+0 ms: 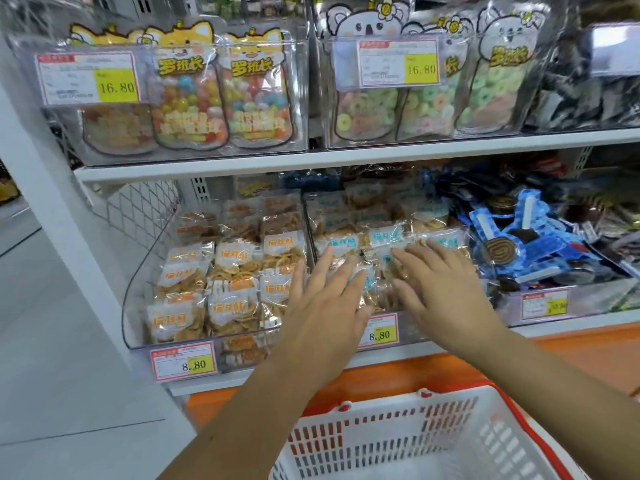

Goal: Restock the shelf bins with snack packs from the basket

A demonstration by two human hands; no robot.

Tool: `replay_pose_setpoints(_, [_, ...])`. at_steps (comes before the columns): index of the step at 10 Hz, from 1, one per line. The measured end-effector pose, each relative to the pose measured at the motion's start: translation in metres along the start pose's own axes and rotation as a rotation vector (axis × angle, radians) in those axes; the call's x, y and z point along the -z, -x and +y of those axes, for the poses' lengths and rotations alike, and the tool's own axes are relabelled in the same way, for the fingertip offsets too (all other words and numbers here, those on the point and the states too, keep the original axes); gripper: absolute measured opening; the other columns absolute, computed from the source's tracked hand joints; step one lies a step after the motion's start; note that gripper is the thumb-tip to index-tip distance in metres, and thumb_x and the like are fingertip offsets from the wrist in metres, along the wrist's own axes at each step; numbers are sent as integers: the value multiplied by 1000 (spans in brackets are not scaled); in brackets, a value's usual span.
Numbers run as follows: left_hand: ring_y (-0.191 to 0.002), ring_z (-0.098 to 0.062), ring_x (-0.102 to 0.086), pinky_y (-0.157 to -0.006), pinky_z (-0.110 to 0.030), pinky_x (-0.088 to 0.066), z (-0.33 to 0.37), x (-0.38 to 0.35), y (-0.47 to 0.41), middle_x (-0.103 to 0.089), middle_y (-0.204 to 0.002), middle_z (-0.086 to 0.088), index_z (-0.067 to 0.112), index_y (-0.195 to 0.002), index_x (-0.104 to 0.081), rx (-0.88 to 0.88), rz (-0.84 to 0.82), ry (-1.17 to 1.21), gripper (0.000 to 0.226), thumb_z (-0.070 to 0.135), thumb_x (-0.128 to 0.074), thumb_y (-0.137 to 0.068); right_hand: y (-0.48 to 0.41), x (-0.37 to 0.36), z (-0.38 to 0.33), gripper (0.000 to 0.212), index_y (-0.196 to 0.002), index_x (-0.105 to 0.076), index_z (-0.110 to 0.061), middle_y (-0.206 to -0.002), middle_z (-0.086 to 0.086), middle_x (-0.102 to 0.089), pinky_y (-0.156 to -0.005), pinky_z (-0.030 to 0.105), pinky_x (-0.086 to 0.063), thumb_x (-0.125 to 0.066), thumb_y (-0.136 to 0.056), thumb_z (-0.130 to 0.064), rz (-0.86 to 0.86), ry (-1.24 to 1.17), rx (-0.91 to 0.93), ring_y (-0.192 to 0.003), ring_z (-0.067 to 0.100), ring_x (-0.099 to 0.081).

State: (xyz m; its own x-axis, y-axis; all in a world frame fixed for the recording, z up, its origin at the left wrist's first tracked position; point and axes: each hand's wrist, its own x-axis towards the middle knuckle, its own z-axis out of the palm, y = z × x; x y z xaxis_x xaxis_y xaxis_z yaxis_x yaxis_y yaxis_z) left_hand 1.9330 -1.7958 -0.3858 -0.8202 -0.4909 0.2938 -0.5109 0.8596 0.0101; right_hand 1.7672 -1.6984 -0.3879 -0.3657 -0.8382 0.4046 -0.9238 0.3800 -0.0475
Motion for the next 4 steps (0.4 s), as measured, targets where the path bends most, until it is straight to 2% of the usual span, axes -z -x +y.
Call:
replay_pose_setpoints(1, [-147,-16,23,-119,-55,10,2,-6,0,2,-164,8,30,-155,-10,1,-50,-44,58,53,-20,-102,8,-2,5,55,-133,-53,-28,-139,9,-53,-107,64,-29,-29,-91,-51,-28,46,-173,-135,41,-39])
replay_pose_setpoints(2, [-147,-16,23,-118,-56,10,4,-10,-2,1,-164,7,30,-155,-14,8,-80,-41,57,52,-20,-102,12,-9,13,65,-145,-37,-37,-154,6,-36,-114,62,-16,-12,-89,-60,-134,62,-215,-144,38,-24])
replay_pose_setpoints(3, [-147,-12,23,-119,-53,12,1,-7,-1,-1,-164,9,31,-154,-16,-7,-72,23,55,50,-23,-103,16,-6,21,63,-152,-12,-41,-162,0,-16,-118,55,0,-5,-93,-62,-209,61,-187,-150,29,-6])
replay_pose_setpoints(4, [-146,-10,23,-119,-48,15,-1,0,2,2,-163,11,33,-154,-15,-7,-80,92,54,48,-26,-103,13,1,19,58,-153,-9,-37,-162,-1,-13,-119,52,0,-21,-100,-54,-200,-16,-175,-150,24,-4])
